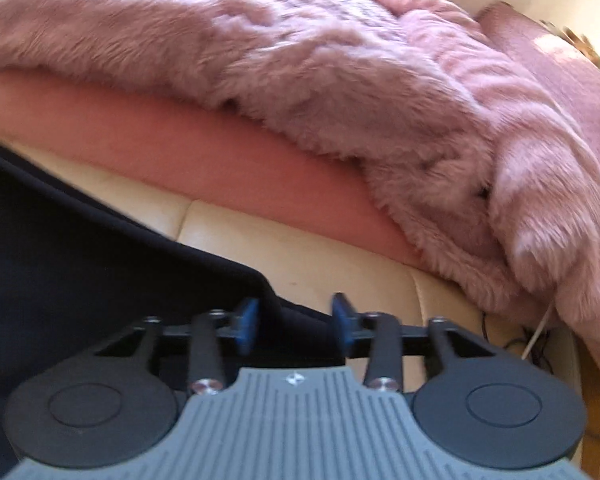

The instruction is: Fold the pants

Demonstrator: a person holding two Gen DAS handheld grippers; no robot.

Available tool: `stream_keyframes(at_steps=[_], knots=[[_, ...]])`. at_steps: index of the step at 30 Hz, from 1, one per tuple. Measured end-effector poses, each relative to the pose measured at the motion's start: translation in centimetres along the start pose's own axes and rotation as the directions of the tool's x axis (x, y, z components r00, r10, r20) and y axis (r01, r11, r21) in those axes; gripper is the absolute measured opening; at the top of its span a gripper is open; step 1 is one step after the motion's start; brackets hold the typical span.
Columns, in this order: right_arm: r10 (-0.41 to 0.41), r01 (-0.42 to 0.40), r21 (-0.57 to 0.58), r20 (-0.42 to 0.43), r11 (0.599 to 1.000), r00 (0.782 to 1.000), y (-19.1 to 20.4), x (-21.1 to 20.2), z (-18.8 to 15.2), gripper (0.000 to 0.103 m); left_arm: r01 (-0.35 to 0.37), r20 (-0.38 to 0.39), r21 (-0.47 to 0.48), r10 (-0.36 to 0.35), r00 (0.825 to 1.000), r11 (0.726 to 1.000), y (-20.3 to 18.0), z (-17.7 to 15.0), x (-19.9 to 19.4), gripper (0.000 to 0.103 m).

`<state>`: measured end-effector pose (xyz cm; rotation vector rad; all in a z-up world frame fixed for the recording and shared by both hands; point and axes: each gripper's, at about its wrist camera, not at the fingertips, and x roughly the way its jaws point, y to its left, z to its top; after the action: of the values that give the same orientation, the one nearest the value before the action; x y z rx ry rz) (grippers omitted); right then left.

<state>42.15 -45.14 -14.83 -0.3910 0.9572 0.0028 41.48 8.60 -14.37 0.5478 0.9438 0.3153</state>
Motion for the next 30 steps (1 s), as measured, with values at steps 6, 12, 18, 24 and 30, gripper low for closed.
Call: stream_keyframes(at_steps=[6, 12, 18, 24, 30], knots=[[0.009, -0.02, 0.242, 0.044, 0.97, 0.999, -3.3, -2.7, -2.0, 0.056, 0.072, 0.087, -0.124, -0.062, 0.994, 0.99, 2.0, -0.7, -3.6, 0.056], [0.064, -0.094, 0.606, 0.072, 0.79, 0.995, -6.8, -7.2, -8.5, 0.056, 0.338, 0.15, -0.236, -0.309, 0.939, 0.911, 1.5, -3.7, -9.3, 0.051], [0.15, -0.192, 0.909, 0.146, 0.371, 0.978, -7.5, -8.5, -17.4, 0.058, 0.46, 0.166, -0.268, -0.429, 0.888, 0.847, -1.4, -6.5, -11.1, 0.028], [0.151, -0.26, 0.947, 0.233, 0.19, 0.961, -5.5, -7.4, -19.6, 0.056, 0.425, 0.066, -0.251, -0.422, 0.904, 0.87, -2.6, -6.9, -9.1, 0.011], [0.014, -0.094, 0.941, 0.095, 0.324, 0.995, -3.4, -7.3, -17.2, 0.015, 0.368, 0.033, -0.202, -0.369, 0.929, 0.908, -4.7, -6.4, -9.5, 0.0]])
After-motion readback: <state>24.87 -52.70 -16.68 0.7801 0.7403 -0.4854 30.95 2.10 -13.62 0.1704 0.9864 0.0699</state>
